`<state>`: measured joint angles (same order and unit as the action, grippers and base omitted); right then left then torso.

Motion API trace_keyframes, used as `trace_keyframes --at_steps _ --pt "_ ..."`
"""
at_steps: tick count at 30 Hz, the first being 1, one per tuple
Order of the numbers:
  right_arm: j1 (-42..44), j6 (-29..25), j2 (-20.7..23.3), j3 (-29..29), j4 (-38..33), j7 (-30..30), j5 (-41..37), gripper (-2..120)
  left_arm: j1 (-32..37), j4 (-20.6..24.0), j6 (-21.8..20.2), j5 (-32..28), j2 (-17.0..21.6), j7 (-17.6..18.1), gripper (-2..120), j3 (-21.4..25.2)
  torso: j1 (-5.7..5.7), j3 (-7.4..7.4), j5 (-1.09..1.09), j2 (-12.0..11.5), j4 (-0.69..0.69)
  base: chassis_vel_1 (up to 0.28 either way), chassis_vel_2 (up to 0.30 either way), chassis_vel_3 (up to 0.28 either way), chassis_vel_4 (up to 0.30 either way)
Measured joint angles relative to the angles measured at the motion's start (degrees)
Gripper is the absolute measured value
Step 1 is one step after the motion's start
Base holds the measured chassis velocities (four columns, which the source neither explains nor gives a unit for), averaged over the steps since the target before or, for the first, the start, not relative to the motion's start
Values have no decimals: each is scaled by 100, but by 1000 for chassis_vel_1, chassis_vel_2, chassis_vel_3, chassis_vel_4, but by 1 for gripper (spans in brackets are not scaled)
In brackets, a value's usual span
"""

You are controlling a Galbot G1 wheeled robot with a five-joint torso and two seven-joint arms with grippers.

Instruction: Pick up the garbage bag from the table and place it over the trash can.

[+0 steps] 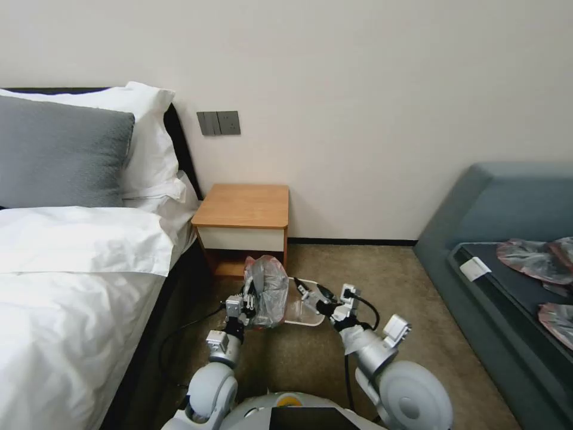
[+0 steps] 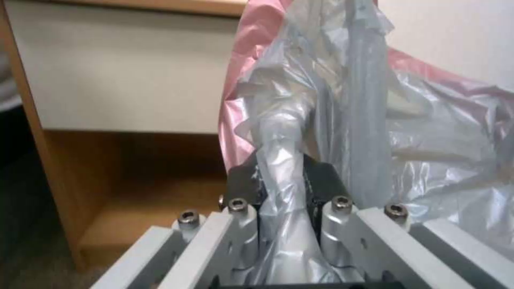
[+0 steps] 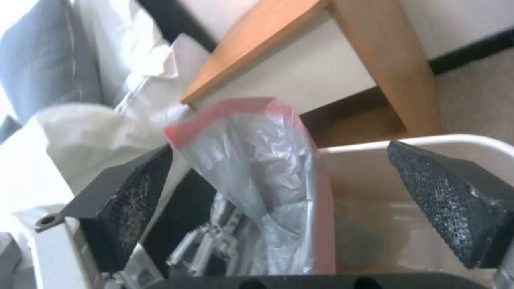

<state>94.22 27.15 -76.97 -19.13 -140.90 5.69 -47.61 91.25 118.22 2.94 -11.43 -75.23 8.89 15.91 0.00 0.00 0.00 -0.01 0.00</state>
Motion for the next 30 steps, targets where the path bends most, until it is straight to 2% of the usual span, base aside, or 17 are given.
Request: trace_keyframes --at_steps 5,16,20,23,30 --pt "-171 -79 151 157 165 -398 558 100 60 35 270 87 29 -152 9 149 0 0 0 0 0 0 0 0 0" --pt "-981 -87 808 351 388 -594 708 100 92 9 901 106 30 -365 9 355 0 0 0 0 0 0 0 0 0" --pt "-1328 -84 1159 428 461 -683 395 100 159 28 1065 99 19 -433 9 397 0 0 0 0 0 0 0 0 0" --pt "-1705 -84 1528 543 557 -652 -147 100 233 45 1218 101 -14 -469 9 439 0 0 0 1 0 0 0 0 0" --pt "-2342 -76 1980 789 739 -483 -790 100 297 83 1353 144 -48 -505 9 507 0 0 0 1 0 0 0 0 0"
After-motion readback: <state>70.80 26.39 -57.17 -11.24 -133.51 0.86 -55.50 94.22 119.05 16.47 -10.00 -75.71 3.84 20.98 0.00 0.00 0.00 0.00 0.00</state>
